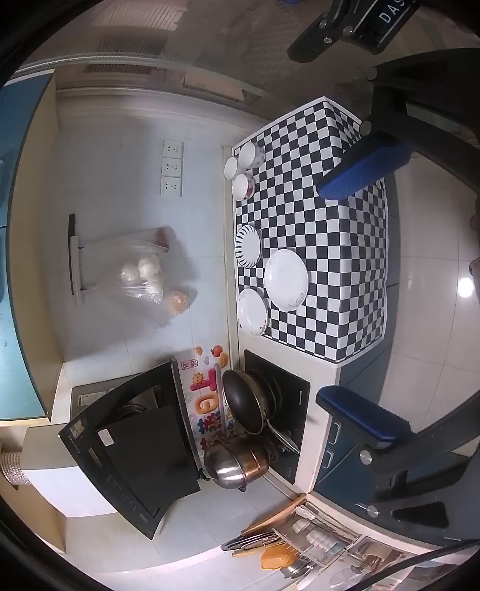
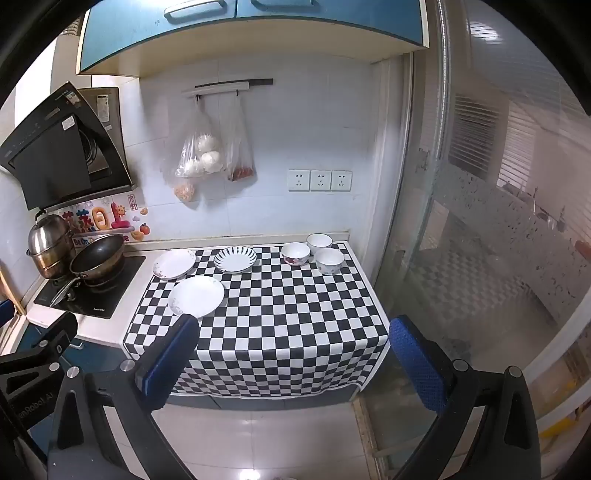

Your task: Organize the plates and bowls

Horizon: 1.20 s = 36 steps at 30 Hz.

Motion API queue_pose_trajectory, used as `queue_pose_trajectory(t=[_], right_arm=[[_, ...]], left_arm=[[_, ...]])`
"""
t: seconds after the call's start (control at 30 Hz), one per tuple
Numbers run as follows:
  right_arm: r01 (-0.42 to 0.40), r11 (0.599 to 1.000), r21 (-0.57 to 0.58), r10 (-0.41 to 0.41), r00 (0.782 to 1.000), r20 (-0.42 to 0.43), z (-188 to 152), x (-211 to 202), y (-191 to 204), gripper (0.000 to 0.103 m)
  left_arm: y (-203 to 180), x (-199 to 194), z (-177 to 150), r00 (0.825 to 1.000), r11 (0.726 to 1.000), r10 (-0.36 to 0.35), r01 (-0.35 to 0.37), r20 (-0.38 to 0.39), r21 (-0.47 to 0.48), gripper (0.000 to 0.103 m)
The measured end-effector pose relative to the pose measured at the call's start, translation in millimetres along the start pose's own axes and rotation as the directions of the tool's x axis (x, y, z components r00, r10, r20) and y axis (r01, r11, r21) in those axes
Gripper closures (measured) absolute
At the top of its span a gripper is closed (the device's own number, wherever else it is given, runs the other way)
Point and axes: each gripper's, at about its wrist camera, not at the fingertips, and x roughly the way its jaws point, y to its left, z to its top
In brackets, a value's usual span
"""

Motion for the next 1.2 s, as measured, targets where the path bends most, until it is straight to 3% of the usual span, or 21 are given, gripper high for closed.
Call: queue_pose_trajectory(t=[1.2], right_arm=[[0.006,1.000,0.008,-0.006,1.000,-0.003,-1.4,2.2,-6.7,0.000]], left_arm=[[-8.1,2.3,-2.3,1.000,1.000,-0.008,0.008,-0.011,0.000,0.000]])
